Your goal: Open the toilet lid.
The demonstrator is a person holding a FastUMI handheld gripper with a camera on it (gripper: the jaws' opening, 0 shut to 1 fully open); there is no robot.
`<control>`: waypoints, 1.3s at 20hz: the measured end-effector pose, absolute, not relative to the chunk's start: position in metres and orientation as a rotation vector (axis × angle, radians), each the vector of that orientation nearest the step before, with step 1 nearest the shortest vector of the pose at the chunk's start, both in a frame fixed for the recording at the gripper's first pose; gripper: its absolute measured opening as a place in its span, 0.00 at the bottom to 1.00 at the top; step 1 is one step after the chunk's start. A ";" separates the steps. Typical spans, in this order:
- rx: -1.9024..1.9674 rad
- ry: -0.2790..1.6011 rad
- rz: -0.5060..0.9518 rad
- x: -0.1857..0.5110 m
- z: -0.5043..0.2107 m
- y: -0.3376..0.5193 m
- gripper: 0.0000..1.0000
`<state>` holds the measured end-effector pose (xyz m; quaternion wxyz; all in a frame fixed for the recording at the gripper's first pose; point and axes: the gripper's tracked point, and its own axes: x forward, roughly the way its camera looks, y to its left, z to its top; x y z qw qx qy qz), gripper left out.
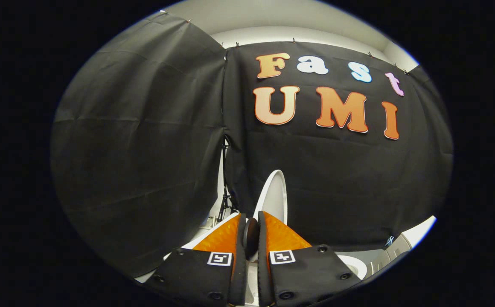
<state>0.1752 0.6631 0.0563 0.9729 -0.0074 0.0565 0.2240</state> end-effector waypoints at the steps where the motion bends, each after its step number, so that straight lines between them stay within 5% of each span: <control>1: -0.016 0.110 0.457 0.174 0.056 0.668 0.19; 11: 0.013 0.097 0.442 0.177 0.054 0.679 0.19; 17: 0.047 0.150 0.490 0.169 0.049 0.674 0.37; 26: 0.115 0.099 0.583 0.153 0.103 0.614 0.83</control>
